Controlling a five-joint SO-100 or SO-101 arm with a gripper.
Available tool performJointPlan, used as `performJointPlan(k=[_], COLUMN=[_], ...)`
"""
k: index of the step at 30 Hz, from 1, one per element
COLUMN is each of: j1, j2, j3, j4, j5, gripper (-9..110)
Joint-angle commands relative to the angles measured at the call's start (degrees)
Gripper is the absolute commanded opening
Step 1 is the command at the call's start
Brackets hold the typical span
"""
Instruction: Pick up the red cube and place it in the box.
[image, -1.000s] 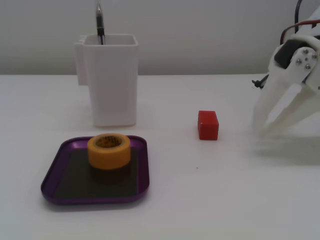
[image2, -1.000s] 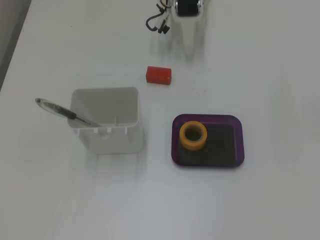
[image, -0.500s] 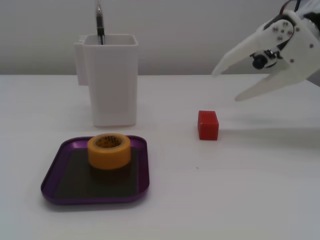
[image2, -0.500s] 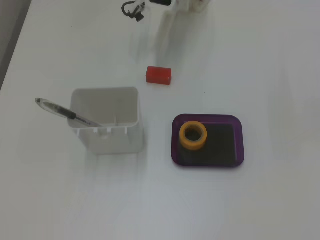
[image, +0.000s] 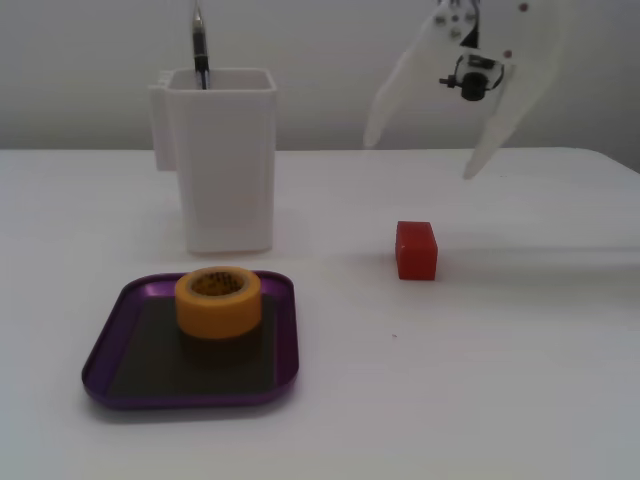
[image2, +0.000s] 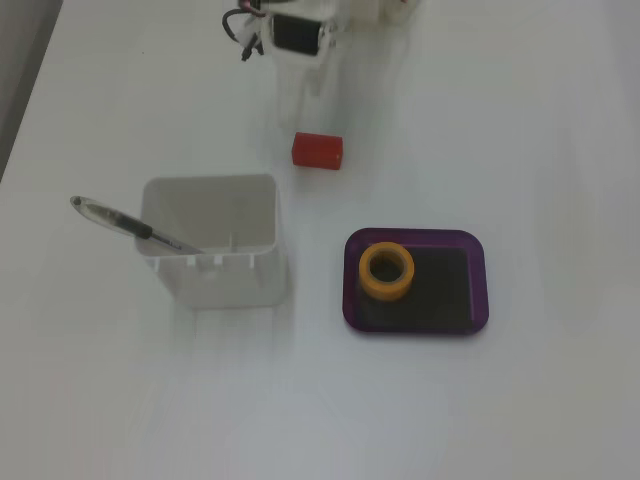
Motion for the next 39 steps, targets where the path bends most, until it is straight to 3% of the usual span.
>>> performJointPlan(k=[1, 16, 28, 32, 37, 39], j1=[0.2, -0.4, -0.4, -0.4, -0.4, -0.5], j2=[-10.1, -16.9, -16.9, -16.9, -16.9, -16.3], j3=[-8.7, -6.4, 3.4, 3.4, 3.4, 3.4], j4=[2.3, 2.0, -10.4, -11.4, -11.3, -10.5], j5=[-0.1, -0.5, -0.4, -0.5, -0.2, 0.0], gripper=[29, 29, 29, 19, -1, 0])
